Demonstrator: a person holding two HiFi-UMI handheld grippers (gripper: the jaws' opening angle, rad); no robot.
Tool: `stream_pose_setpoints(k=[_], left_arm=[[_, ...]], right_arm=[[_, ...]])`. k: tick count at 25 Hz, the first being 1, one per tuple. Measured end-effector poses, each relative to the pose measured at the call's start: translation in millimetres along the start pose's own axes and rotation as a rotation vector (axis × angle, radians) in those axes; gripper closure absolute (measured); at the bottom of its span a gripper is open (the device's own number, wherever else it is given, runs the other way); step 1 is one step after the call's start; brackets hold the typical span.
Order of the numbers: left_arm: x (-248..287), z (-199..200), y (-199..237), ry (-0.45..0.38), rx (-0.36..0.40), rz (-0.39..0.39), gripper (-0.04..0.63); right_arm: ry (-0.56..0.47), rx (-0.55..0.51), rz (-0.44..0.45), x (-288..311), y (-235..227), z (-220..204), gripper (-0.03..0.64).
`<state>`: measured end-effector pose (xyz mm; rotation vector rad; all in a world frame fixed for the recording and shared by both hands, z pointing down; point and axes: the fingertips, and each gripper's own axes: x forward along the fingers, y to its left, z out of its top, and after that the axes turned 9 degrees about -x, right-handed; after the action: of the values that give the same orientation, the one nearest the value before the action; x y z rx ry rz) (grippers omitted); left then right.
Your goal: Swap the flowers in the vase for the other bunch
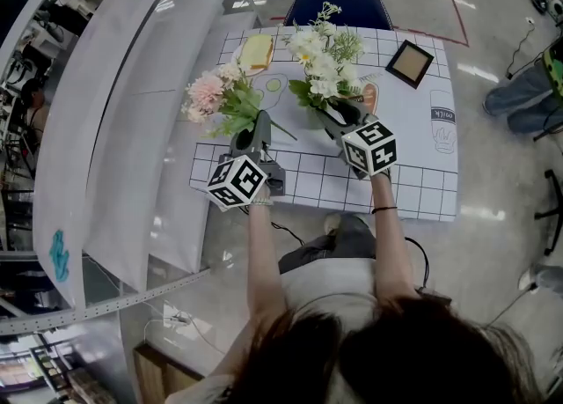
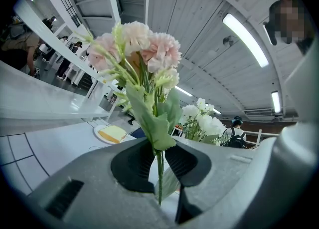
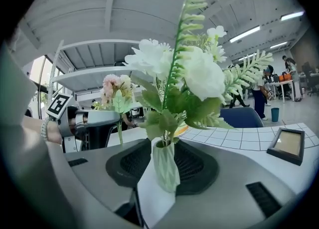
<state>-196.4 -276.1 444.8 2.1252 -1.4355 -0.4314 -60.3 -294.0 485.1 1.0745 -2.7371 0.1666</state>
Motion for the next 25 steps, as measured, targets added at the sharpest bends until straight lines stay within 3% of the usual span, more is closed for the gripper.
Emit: stream_pose_setpoints(k=[16,25], left_arm=[[-7,-15,-15,0.011,-0.010,-0.020,0.528],[-19,-20,-33,-0.014,-0.017,-0.014,0.528]], right_arm=[[-0.063,0.035,0.011,-28,6,6,0.512],[-0.157,0.100,0.049,-47,7,35,0.560]])
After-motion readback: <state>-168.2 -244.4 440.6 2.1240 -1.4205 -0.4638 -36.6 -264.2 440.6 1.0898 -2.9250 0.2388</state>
